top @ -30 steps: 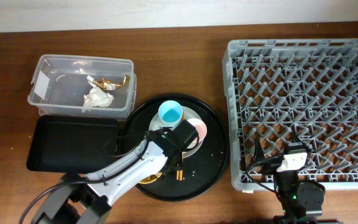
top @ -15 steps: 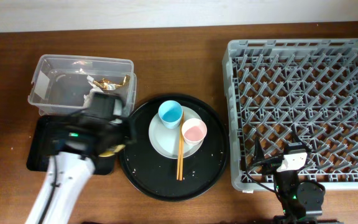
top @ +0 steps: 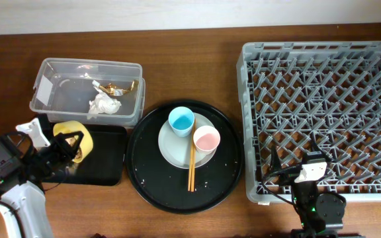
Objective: Sort waste into correct bins and load items into the dishwasher rack
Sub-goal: 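Tip the yellow bowl over the black tray to dump rice and shells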
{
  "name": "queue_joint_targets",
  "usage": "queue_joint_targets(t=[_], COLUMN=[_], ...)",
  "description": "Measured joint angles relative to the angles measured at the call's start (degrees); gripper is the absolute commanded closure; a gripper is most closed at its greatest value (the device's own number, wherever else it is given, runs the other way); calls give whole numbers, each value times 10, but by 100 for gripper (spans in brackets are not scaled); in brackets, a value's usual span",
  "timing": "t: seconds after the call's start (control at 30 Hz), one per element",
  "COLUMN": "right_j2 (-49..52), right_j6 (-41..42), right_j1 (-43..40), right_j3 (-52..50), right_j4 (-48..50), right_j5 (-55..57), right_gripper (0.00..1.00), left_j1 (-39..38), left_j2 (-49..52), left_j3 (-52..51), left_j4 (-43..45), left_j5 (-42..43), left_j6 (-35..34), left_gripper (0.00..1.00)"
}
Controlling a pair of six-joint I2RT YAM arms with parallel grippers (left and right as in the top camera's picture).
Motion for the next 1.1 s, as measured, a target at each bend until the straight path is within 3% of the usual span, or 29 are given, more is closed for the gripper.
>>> queue_joint_targets(t=[0.2, 0.3, 0.37, 1.1], right_j2=[0, 0, 0, 0], right_j6=[0, 0, 0, 0], right_j1=[0, 0, 0, 0], right_j3=[0, 0, 0, 0], right_j4=[0, 0, 0, 0], right_j5=[0, 0, 0, 0], right_gripper=[1, 2, 2, 2], left_j1=[7, 52, 80, 98], left_j2=[96, 174, 194, 198], left_j3=[0, -1, -1, -2], left_j4=[37, 66, 66, 113], left_j5=[106, 228, 263, 374], left_j6=[42, 60, 62, 57], left_gripper=[100, 99, 100, 99])
